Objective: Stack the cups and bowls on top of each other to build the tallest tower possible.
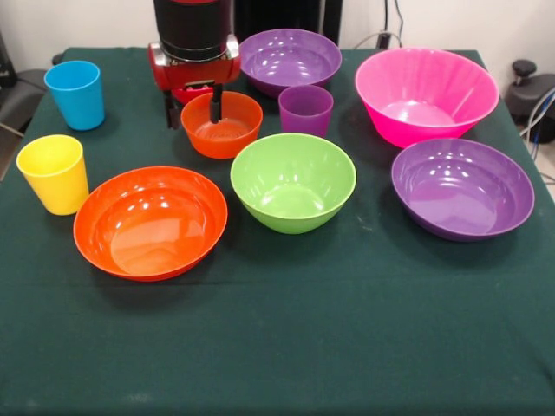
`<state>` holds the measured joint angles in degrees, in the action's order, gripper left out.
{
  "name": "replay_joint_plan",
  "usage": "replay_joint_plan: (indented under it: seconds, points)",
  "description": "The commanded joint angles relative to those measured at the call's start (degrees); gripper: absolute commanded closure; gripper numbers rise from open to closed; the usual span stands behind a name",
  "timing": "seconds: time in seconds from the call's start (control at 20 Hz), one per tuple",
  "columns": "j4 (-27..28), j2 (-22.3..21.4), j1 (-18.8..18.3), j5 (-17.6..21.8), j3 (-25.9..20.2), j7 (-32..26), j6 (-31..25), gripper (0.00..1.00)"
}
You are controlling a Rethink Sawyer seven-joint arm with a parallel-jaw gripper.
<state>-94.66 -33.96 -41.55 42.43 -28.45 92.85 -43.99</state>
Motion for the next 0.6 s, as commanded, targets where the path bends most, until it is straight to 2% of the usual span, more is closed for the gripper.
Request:
replay_joint_plan:
  seconds: [0.05, 0.35, 0.6]
  points:
    - [0.6, 2.0, 2.0, 6.6, 1.7, -4.4, 4.0, 0.00]
    - [-1.0, 0.9, 2.9, 8.5, 2.4, -1.8, 6.4, 0.00]
    - [1.3, 3.9, 2.6, 9.3, 2.5, -3.1, 7.0, 0.00]
